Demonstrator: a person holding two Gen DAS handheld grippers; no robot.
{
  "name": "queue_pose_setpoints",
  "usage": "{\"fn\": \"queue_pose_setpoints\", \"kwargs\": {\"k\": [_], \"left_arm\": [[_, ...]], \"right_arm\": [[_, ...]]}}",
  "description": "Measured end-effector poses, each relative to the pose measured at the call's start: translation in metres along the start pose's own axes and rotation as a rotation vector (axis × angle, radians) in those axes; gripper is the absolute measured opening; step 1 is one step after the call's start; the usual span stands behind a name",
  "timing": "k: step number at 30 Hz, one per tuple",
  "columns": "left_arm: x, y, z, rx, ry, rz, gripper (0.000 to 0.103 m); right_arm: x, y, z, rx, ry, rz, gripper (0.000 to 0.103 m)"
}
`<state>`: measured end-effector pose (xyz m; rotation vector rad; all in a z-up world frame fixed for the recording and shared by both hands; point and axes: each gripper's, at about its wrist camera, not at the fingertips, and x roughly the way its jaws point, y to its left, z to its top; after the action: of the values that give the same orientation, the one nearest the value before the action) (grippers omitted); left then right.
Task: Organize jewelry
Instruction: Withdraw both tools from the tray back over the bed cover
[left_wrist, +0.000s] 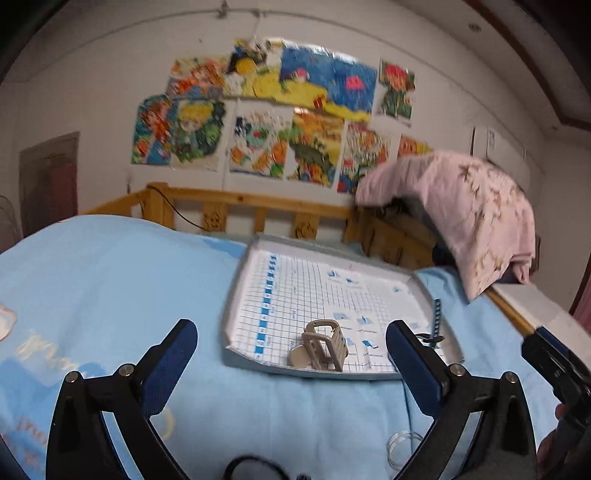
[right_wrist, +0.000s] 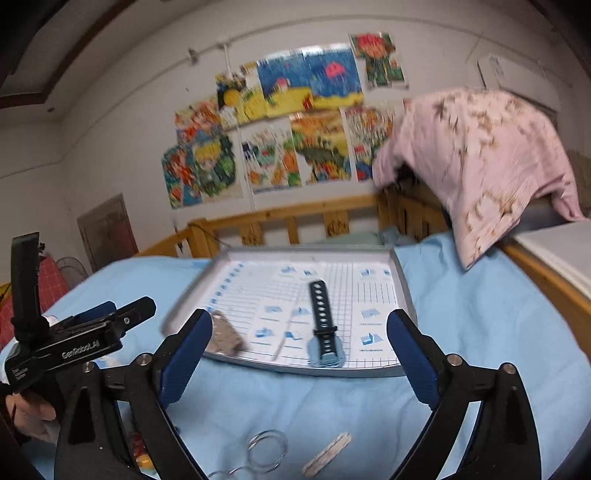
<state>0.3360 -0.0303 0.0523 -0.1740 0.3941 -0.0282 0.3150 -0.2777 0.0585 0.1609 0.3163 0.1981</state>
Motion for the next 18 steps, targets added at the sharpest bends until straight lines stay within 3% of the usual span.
{"fn": "queue_pose_setpoints", "kwargs": {"k": [10,14,18], "left_arm": [[-0.098,0.016,-0.041,0.071,-0.101,0.019,0.103],[-0.127,0.024,-0.055,0.083,-0.112,0.017,0.103],[-0.148,0.028,-0.071,0.133,-0.105,0.015,0.103]], "right_arm": [[-0.094,0.019,-0.029,-0.039,-0.093,-0.039,0.1],[-0.116,0.025,-0.038,-0.088,-0.092,-0.038,0.1],[-0.129,0.029,-0.051,-0.122,-0.034,-0.027,0.1]]}}
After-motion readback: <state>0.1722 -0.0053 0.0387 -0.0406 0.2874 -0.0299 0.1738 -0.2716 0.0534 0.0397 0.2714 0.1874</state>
